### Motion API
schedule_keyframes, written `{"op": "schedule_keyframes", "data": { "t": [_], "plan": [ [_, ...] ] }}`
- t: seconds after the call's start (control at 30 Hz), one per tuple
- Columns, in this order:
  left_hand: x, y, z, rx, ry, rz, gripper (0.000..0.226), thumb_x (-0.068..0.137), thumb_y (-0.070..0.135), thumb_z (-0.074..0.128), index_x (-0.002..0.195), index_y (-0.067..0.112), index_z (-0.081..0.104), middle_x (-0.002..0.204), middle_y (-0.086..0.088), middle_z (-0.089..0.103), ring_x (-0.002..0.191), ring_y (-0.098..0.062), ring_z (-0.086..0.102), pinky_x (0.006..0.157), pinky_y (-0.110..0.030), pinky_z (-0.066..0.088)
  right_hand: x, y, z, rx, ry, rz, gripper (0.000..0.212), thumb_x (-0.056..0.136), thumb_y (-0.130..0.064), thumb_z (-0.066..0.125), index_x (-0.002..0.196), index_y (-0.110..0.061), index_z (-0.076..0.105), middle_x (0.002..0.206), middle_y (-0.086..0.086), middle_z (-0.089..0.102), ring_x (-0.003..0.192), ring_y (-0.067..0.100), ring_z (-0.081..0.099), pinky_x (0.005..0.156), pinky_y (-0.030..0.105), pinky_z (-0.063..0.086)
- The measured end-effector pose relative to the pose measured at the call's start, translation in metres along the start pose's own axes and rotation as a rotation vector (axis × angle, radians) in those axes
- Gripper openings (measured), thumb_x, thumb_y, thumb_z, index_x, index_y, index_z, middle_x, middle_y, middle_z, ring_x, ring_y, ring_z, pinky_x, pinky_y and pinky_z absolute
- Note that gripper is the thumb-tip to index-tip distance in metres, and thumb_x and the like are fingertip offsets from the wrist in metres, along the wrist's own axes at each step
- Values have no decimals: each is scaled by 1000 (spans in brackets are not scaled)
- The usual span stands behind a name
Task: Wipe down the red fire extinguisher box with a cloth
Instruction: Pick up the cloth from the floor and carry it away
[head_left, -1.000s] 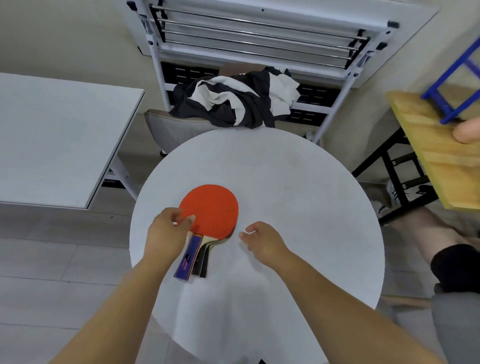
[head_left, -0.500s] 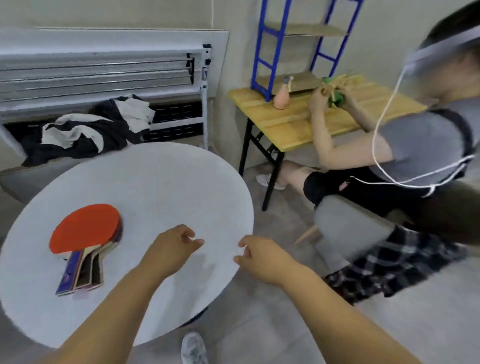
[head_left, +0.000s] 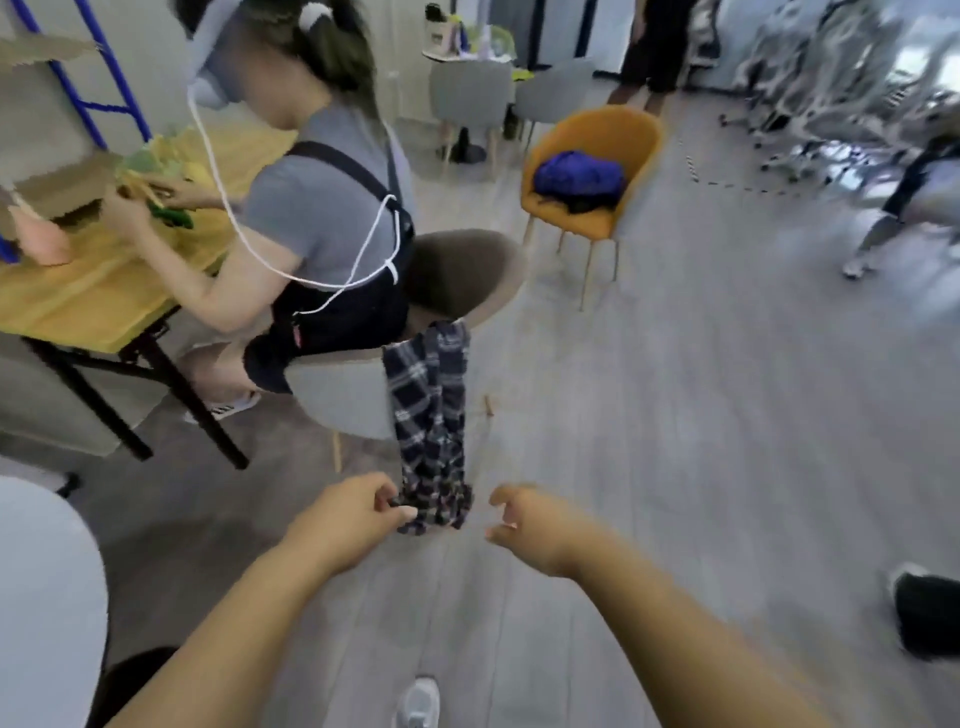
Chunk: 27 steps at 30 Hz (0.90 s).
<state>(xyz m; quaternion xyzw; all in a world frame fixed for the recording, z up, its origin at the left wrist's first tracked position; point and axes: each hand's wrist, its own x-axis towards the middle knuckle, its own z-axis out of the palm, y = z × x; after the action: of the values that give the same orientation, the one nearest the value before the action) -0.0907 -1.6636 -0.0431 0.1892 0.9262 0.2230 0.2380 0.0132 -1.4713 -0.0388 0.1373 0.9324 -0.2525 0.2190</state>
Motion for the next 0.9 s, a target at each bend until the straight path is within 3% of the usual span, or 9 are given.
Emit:
{"op": "schedule_keyframes", "data": {
  "t": [0.2, 0.3, 0.47, 0.63, 0.9],
  "plan": [
    [83, 105, 30, 88, -203, 235, 33, 85, 50, 59, 107, 26, 55, 102, 8, 60, 81, -13, 62, 71, -31, 53, -13, 99, -33, 148, 152, 296, 48, 95, -45, 50, 135, -21, 43, 132, 1, 51, 117, 23, 51, 95, 34, 40],
    [120, 156, 47, 135, -276, 340, 38, 85, 49, 59, 113, 24, 55, 107, 6, 60, 92, -13, 59, 81, -29, 48, -24, 139, -49, 221, 229, 424, 48, 94, -46, 50, 134, -21, 44, 131, 1, 53, 116, 22, 52, 95, 34, 42],
    [156, 243, 88, 230, -364, 543, 27, 84, 40, 63, 105, 25, 57, 95, 6, 58, 90, -14, 57, 85, -27, 46, -54, 202, -66, 336, 367, 602, 47, 93, -47, 52, 133, -23, 46, 125, 0, 57, 111, 20, 55, 91, 33, 44],
    [153, 333, 149, 316, -488, 726, 30, 85, 44, 62, 108, 25, 57, 98, 6, 59, 86, -14, 56, 74, -25, 42, -107, 264, -61, 486, 466, 767, 45, 92, -46, 52, 132, -25, 45, 123, -2, 57, 108, 19, 56, 89, 33, 45],
    [116, 488, 270, 320, -629, 915, 31, 85, 42, 63, 108, 23, 58, 98, 7, 58, 87, -13, 58, 75, -27, 46, -209, 391, -58, 532, 542, 954, 47, 95, -43, 51, 135, -21, 43, 128, 2, 55, 113, 22, 54, 84, 31, 42]
  ]
}}
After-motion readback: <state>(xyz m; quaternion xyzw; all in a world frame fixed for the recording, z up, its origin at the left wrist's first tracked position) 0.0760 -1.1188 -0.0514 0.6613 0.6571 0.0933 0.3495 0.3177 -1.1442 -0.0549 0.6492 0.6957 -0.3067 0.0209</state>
